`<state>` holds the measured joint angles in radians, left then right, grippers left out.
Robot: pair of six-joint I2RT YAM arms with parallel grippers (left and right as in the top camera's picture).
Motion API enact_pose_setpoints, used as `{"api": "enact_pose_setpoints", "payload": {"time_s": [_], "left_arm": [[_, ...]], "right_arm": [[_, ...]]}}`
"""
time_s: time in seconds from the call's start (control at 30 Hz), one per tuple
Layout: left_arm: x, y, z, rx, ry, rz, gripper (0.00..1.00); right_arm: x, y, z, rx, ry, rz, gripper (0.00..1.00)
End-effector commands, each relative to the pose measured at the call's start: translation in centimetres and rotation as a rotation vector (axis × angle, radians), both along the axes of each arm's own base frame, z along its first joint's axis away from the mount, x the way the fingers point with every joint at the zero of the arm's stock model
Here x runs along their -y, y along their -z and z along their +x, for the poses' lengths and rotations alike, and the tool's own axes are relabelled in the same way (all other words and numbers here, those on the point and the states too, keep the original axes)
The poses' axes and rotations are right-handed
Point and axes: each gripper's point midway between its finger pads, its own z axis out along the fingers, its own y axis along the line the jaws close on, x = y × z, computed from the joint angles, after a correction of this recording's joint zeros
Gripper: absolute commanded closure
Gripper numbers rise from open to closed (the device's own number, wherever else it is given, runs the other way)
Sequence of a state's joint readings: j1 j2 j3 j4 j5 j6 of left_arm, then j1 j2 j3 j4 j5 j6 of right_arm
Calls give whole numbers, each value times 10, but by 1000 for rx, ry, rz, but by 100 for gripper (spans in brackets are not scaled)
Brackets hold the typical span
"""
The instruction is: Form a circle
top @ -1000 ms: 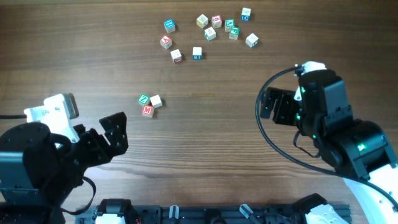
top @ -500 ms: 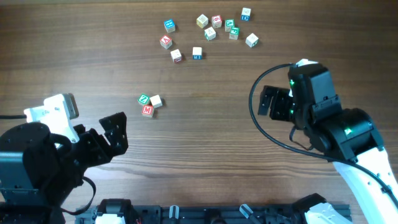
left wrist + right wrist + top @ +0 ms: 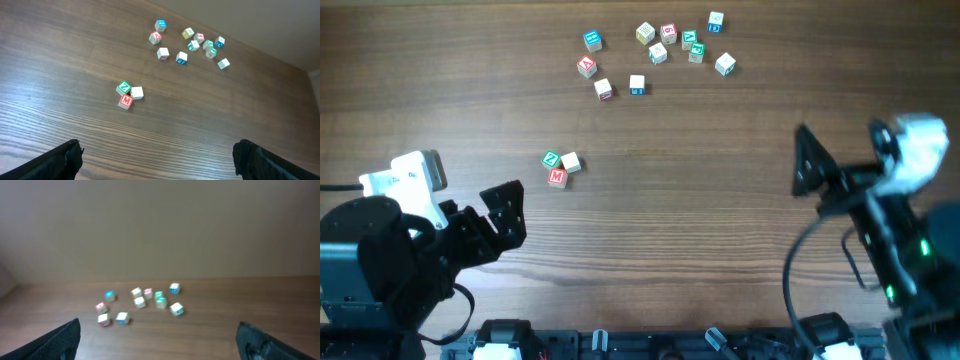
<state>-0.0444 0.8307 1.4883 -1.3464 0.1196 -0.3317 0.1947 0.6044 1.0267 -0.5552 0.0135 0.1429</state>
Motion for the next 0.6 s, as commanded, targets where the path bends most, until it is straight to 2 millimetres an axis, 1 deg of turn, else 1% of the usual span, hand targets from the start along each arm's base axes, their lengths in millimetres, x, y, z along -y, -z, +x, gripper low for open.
{"api": "enact_pose_setpoints", "payload": {"time_s": [0.0, 0.03, 0.1, 0.13, 0.2, 0.27, 0.3, 0.33, 0.4, 0.43, 0.57], "left_arm": [[0, 1, 0, -2, 1, 5, 0], [0, 1, 0, -2, 1, 5, 0], [0, 1, 0, -2, 1, 5, 0], [0, 1, 0, -2, 1, 5, 0], [0, 1, 0, -2, 1, 5, 0], [0, 1, 0, -2, 1, 5, 0], [0, 1, 0, -2, 1, 5, 0], [0, 1, 0, -2, 1, 5, 0], [0, 1, 0, -2, 1, 5, 0], [0, 1, 0, -2, 1, 5, 0], [0, 1, 0, -2, 1, 5, 0]], "right_arm": [[-11, 2, -30, 228, -127, -89, 0], [-11, 4, -35, 286, -135, -106, 0], [-10, 16, -45, 409, -134, -122, 0], [-8, 19, -47, 439, -127, -119, 0], [-6, 32, -48, 509, -112, -121, 0], [-5, 48, -43, 545, -105, -122, 0], [2, 61, -36, 538, -69, -81, 0], [10, 71, -30, 519, -27, -21, 0], [31, 99, -17, 453, 83, 135, 0], [36, 110, -14, 434, 113, 172, 0], [45, 146, -3, 367, 166, 181, 0]]}}
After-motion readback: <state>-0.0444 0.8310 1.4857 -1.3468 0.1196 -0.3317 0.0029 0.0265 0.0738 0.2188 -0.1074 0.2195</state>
